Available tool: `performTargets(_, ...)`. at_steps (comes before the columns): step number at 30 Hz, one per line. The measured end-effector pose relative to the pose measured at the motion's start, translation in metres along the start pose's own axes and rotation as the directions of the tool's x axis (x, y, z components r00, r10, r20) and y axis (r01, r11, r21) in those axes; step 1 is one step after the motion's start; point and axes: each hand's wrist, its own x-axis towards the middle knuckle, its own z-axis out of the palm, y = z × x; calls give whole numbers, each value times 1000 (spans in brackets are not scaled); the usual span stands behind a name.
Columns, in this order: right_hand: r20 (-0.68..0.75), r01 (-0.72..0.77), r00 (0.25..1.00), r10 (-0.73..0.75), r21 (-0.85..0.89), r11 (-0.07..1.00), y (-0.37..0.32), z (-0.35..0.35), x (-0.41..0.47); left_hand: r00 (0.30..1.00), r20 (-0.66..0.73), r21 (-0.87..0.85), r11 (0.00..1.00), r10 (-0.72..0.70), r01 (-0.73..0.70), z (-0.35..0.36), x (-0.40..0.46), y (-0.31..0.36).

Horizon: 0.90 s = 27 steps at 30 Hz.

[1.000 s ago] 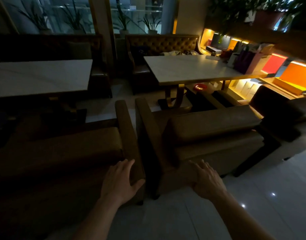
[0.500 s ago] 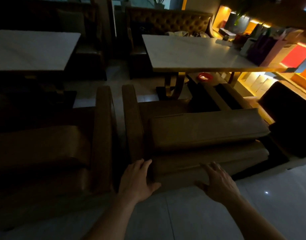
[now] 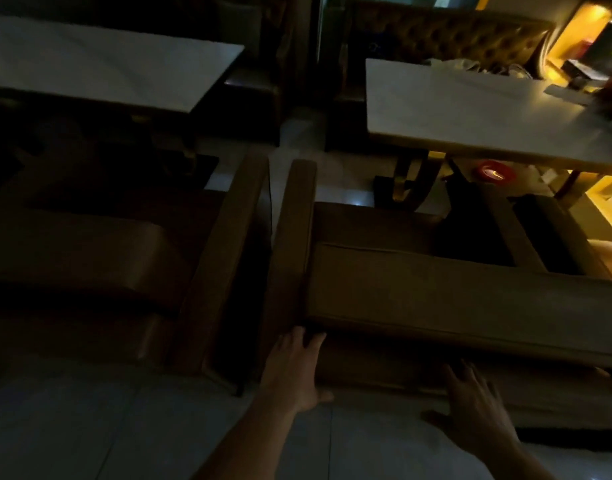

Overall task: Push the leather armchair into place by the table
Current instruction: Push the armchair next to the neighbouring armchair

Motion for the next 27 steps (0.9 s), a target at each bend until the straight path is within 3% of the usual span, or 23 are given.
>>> performTargets(7, -54, -36, 998, 32, -84, 996, -7, 1, 21, 1000, -29, -3, 1000, -7, 7, 13, 20, 6)
performTargets(10, -65, -64, 996, 61, -39, 997, -12, 5, 27, 998, -70, -6, 1000, 4, -4, 21, 19, 0)
performTargets(27, -72, 11, 997, -12, -27, 1000, -8, 15, 12, 989, -146, -29, 999, 25, -30, 18, 3, 5)
